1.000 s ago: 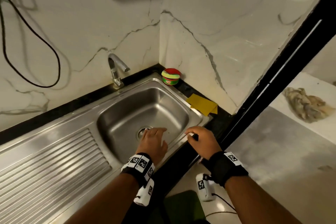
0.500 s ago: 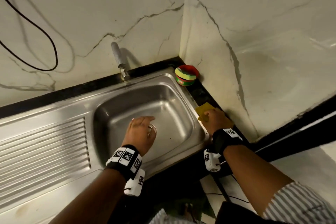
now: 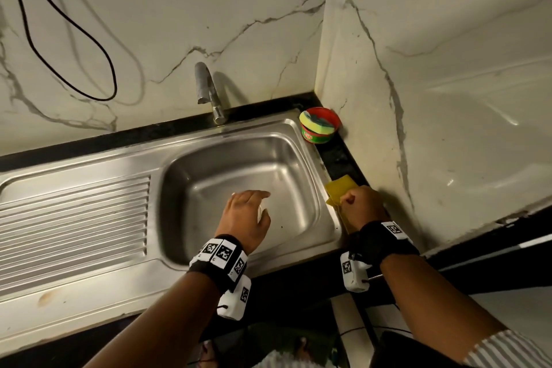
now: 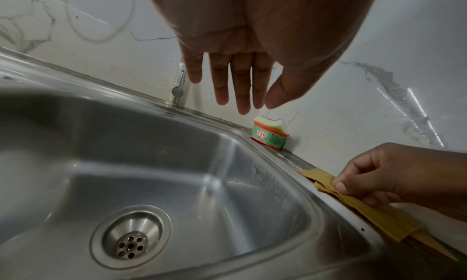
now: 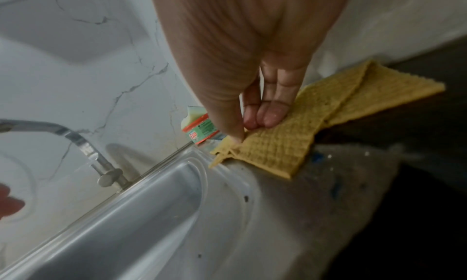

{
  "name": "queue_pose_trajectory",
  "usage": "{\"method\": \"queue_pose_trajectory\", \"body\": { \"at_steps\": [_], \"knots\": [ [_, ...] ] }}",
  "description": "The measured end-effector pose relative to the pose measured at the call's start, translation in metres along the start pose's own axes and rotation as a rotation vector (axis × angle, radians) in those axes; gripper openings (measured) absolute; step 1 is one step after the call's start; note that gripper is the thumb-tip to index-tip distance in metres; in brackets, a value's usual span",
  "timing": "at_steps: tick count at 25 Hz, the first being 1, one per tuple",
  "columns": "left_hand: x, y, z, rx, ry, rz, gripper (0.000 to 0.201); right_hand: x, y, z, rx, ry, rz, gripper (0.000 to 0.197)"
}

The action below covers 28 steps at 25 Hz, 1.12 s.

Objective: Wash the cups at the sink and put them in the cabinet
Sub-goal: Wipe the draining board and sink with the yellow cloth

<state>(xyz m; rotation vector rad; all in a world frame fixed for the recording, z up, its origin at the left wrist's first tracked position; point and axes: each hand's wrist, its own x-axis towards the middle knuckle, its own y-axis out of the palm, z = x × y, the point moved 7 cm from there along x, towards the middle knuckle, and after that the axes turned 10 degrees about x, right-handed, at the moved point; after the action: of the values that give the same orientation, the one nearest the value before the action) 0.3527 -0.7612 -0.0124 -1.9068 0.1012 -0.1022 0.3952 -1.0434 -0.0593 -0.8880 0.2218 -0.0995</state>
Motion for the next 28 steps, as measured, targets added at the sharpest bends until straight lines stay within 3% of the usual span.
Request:
{"method": "queue_pose_trajectory", "body": {
  "at_steps": [6,11,14,19,22,23,28],
  "knots": [
    [-0.004,0.0,-0.013,0.004,0.015,-0.017,0.043,-0.019,-0.011,0.033,0.038,-0.119,0.116,0.014],
    [-0.01,-0.003,-0.013,0.035,0.011,-0.031,0.042,-0.016,-0.013,0.03,0.011,-0.067,0.11,0.043],
    [-0.013,-0.01,-0.011,0.052,0.006,-0.051,0.041,-0.008,-0.006,0.02,0.007,-0.021,0.121,0.037],
    [-0.02,-0.013,-0.003,0.033,-0.014,-0.055,0.036,-0.006,0.001,0.023,-0.045,-0.1,0.167,0.018],
    [-0.024,-0.014,-0.003,0.019,-0.02,-0.047,0.036,-0.003,0.001,0.024,-0.103,-0.043,0.17,0.04],
    [-0.025,-0.016,-0.005,0.01,-0.017,-0.045,0.036,-0.002,-0.003,0.028,-0.111,-0.044,0.163,0.038],
    [-0.019,-0.025,-0.003,-0.229,-0.093,-0.017,0.032,-0.016,-0.03,0.09,0.332,-0.204,0.077,0.014]
  ]
}}
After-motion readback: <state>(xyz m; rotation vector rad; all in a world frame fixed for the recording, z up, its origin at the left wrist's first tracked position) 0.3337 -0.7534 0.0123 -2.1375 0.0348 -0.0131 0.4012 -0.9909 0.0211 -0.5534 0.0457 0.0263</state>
